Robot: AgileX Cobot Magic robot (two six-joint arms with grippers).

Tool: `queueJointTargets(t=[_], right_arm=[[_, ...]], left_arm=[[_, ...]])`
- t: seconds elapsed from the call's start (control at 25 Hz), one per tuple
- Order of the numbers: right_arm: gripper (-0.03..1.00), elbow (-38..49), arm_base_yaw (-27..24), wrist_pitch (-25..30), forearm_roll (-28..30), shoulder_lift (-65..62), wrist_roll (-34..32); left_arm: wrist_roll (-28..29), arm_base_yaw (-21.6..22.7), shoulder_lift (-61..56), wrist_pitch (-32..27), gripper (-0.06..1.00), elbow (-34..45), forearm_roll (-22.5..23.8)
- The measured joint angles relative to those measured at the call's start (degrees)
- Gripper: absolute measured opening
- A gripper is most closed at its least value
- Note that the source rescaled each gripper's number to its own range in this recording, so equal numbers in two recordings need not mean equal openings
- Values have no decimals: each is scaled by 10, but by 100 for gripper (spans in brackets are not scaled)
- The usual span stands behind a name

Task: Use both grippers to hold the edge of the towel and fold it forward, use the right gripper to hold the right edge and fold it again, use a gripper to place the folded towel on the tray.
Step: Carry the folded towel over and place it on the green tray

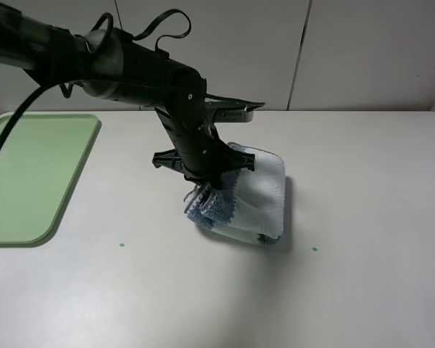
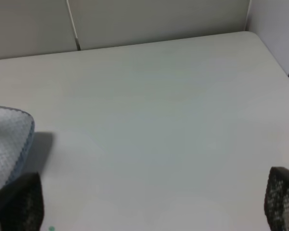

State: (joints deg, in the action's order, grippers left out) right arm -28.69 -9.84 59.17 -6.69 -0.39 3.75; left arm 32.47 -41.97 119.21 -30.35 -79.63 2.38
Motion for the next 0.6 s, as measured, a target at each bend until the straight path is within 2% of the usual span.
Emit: queueJointTargets(t=[0.6], right_arm=[[100, 0, 0, 0, 0, 0, 0]], left_arm=[[0, 7, -109, -91, 12, 1, 68]])
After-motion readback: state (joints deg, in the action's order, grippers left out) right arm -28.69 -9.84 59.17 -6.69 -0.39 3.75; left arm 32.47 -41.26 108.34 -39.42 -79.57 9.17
